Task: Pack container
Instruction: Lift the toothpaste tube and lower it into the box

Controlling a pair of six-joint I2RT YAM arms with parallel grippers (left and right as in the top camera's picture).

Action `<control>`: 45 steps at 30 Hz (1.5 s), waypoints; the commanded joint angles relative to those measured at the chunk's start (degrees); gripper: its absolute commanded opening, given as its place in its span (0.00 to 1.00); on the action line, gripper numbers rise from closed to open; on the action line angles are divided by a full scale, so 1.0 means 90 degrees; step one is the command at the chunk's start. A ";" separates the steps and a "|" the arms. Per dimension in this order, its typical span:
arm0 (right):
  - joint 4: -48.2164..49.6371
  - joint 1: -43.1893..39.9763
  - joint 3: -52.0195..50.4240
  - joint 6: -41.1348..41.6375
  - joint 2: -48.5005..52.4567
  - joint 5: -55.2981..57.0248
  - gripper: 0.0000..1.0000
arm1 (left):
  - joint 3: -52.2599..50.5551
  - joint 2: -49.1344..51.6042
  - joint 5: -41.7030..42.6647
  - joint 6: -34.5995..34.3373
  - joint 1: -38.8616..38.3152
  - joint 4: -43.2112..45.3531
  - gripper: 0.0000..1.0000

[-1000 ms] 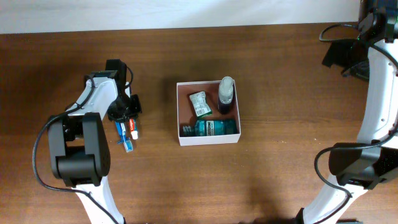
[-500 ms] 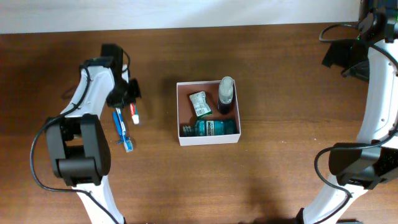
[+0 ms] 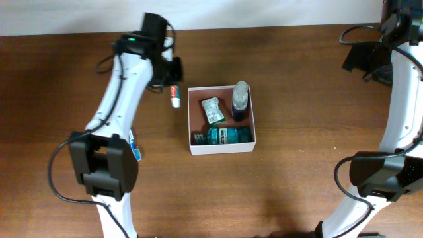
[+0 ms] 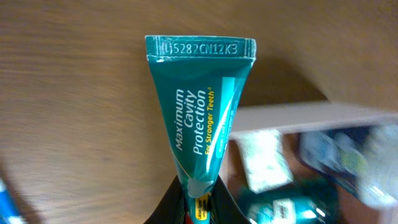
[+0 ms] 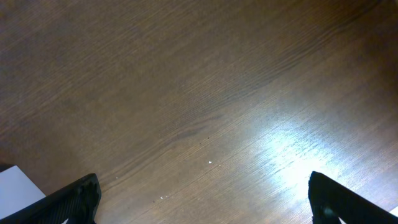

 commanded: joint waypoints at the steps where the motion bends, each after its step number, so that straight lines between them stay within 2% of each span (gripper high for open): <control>1: 0.0002 -0.0019 0.0109 0.0005 -0.0177 0.0100 0.98 | 0.0102 0.0029 0.0299 -0.0136 -0.0364 -0.0124 0.08; 11: 0.0002 -0.0019 0.0109 0.0005 -0.0177 0.0100 0.99 | 0.0017 0.0044 0.0194 -0.0136 -0.0991 -0.0335 0.08; 21: 0.0002 -0.0019 0.0109 0.0005 -0.0177 0.0100 0.98 | -0.0872 0.0046 0.0194 -0.0136 -0.1010 -0.0272 0.08; 28: 0.0002 -0.0019 0.0109 0.0005 -0.0177 0.0100 0.98 | -0.0981 0.0066 -0.0005 -0.0136 -0.1010 -0.0155 0.08; 36: 0.0002 -0.0019 0.0109 0.0005 -0.0177 0.0100 0.98 | -0.1472 0.0068 -0.0070 -0.0138 -0.1010 0.0520 0.08; 41: 0.0005 -0.0019 0.0109 0.0005 -0.0177 0.0100 0.98 | -0.1532 0.0068 -0.0070 -0.0136 -0.1010 0.0590 0.09; 42: 0.0002 -0.0019 0.0109 0.0005 -0.0177 0.0100 0.98 | -0.1532 0.0068 -0.0068 -0.0136 -0.1010 0.0588 0.17; 43: 0.0002 -0.0019 0.0109 0.0005 -0.0177 0.0100 0.98 | -0.1532 0.0068 -0.0068 -0.0136 -0.1010 0.0585 0.33; 45: 0.0005 -0.0019 0.0109 0.0005 -0.0177 0.0100 0.98 | -0.1532 0.0068 -0.0058 -0.0136 -0.1010 0.0585 0.40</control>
